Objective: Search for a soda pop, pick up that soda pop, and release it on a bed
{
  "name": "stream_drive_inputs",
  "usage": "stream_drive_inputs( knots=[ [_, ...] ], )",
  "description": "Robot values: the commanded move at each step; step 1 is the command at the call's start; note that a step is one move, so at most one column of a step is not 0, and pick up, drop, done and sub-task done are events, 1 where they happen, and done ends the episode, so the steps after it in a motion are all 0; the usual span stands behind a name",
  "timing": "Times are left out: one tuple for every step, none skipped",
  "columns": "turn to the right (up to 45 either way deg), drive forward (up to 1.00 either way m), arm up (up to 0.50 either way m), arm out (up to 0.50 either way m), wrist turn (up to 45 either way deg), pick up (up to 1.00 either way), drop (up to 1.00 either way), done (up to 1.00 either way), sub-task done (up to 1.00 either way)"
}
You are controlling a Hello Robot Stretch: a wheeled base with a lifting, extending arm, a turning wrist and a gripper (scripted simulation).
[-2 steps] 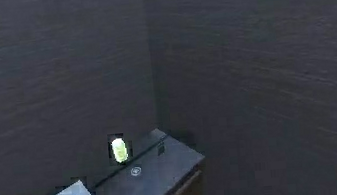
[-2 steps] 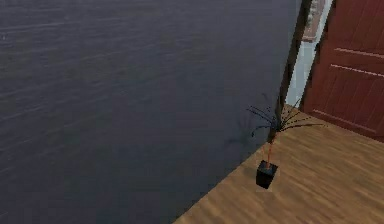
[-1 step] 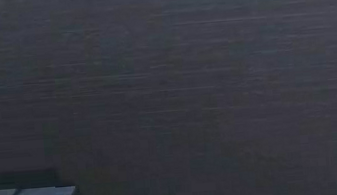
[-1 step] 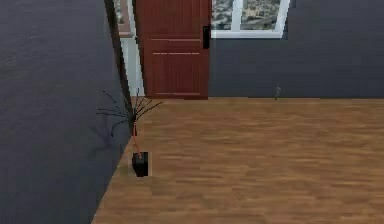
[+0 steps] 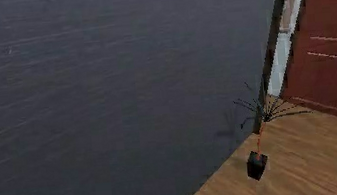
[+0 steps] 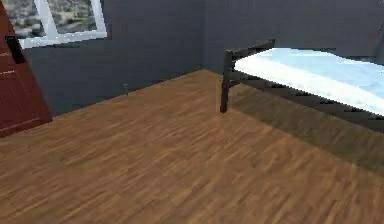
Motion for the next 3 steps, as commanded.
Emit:
stream_drive_inputs(
  knots=[
    [45.0, 0.00, 0.00, 0.00, 0.0, 0.00, 0.00, 0.00, 0.00],
    [12.0, 0.00, 0.00, 0.00, 0.0, 0.00, 0.00, 0.00, 0.00],
    [3.0, 0.00, 0.00, 0.00, 0.0, 0.00, 0.00, 0.00, 0.00]
  ],
)
